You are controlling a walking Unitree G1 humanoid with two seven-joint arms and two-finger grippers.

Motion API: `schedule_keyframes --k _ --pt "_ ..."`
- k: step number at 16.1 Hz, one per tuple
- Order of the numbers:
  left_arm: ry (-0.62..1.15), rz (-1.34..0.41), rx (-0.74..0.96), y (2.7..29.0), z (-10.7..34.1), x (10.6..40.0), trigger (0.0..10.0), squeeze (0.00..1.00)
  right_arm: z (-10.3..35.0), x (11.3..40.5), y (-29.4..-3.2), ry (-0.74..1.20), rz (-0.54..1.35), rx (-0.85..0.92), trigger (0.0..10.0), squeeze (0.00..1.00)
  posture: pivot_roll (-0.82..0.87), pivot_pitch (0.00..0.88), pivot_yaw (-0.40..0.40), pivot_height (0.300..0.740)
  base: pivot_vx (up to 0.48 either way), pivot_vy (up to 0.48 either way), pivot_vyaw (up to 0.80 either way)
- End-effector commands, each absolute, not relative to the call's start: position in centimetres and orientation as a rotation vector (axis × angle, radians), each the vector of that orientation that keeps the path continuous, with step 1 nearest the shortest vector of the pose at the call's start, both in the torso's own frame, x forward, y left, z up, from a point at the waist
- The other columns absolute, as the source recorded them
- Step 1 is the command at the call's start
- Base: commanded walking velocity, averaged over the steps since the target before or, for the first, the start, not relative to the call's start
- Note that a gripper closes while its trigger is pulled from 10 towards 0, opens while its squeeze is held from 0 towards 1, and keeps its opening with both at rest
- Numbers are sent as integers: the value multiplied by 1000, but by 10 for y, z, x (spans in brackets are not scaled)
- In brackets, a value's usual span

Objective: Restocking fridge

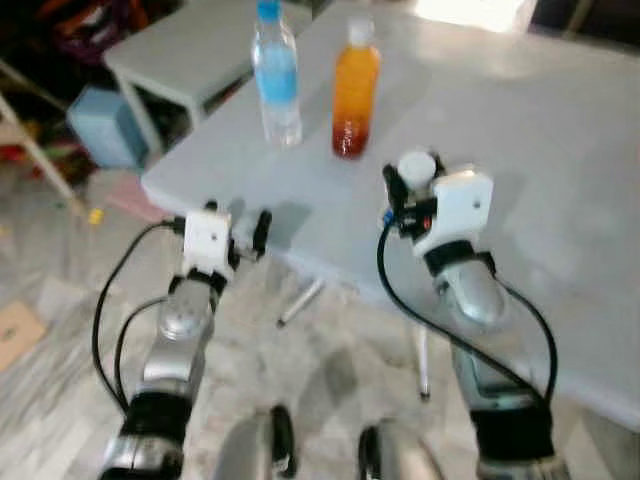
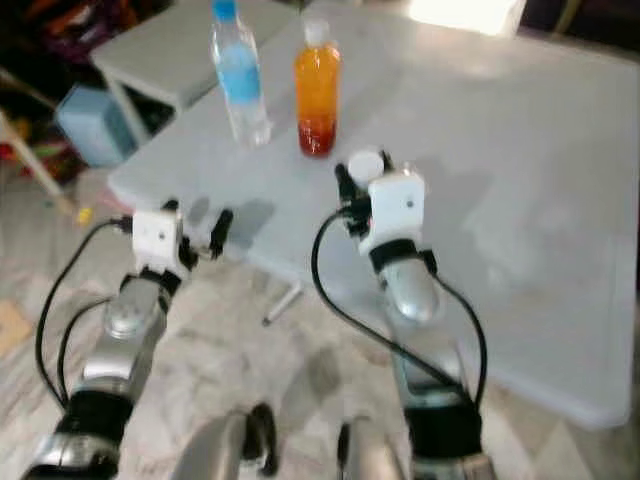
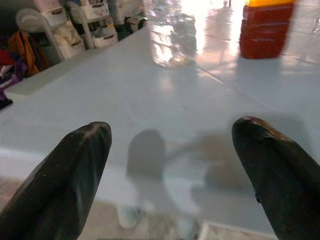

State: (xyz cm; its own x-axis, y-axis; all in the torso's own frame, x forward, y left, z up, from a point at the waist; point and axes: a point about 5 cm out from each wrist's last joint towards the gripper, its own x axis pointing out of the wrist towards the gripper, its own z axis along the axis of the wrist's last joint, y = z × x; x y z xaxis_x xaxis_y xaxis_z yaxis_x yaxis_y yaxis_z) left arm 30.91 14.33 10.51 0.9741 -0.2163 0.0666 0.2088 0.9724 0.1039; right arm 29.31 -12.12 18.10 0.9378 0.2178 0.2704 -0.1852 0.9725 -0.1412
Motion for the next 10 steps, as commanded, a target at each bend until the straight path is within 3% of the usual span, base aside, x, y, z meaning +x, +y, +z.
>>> schedule_keyframes --k 1,6,10 --pt "-81 -214 108 146 106 310 10000 0 181 294 -122 -289 194 -115 10000 0 -136 86 57 740 -262 0 0" --pt "-85 -203 113 146 107 311 10000 0 181 300 -120 -282 192 -89 10000 0 -92 66 49 740 -260 0 0" --pt "-99 -190 123 150 110 313 10000 0 179 300 -111 -278 226 -87 10000 0 -67 61 49 740 -246 0 688"
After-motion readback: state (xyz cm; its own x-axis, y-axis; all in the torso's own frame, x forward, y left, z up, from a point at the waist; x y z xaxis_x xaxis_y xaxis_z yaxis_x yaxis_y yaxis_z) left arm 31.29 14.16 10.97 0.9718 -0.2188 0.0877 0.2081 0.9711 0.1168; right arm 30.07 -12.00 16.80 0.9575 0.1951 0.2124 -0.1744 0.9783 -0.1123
